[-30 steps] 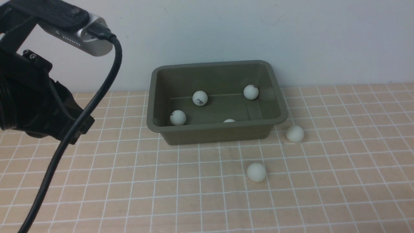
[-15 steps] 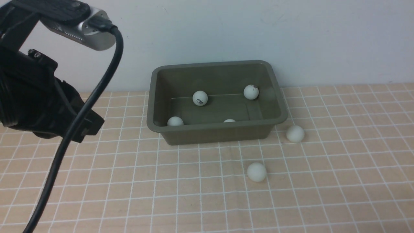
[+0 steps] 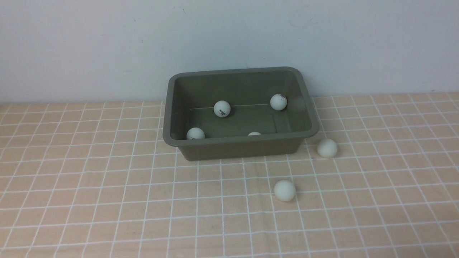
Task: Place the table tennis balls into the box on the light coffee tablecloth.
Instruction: 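Reach for and grasp a ping pong ball on the table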
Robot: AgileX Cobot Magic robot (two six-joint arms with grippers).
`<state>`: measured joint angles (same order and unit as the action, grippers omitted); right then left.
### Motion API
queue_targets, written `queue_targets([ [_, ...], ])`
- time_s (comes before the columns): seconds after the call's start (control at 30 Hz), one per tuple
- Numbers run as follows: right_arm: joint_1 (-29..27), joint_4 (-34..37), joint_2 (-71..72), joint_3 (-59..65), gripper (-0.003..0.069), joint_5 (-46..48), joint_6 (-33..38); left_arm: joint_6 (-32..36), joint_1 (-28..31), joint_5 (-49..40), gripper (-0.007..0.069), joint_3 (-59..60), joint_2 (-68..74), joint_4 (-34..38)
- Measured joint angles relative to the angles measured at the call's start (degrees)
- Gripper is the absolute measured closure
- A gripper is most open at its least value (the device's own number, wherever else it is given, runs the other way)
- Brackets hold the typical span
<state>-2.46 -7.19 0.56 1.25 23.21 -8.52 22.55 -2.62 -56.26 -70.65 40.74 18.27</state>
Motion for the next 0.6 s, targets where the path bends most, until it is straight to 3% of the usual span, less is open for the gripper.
queue_targets([
  [0.1, 0.0, 0.0, 0.0, 0.0, 0.0673, 0.0, 0.0, 1.2, 3.65, 7.06, 0.0693, 5.41, -4.47, 0.4],
  [0.17, 0.0, 0.0, 0.0, 0.0, 0.0673, 0.0, 0.0, 2.23, 7.84, 16.48, 0.0693, 16.87, -9.67, 0.73],
  [0.27, 0.0, 0.0, 0.0, 0.0, 0.0673, 0.0, 0.0, 2.62, 9.38, 23.56, 0.0693, 27.94, -14.4, 0.73],
  [0.4, 0.0, 0.0, 0.0, 0.0, 0.0673, 0.0, 0.0, 2.63, 9.04, 30.8, 0.0693, 43.78, -21.93, 0.56],
  [0.6, 0.0, 0.0, 0.0, 0.0, 0.0673, 0.0, 0.0, 4.09, 6.76, 33.93, 0.0693, 57.35, -36.17, 0.45],
])
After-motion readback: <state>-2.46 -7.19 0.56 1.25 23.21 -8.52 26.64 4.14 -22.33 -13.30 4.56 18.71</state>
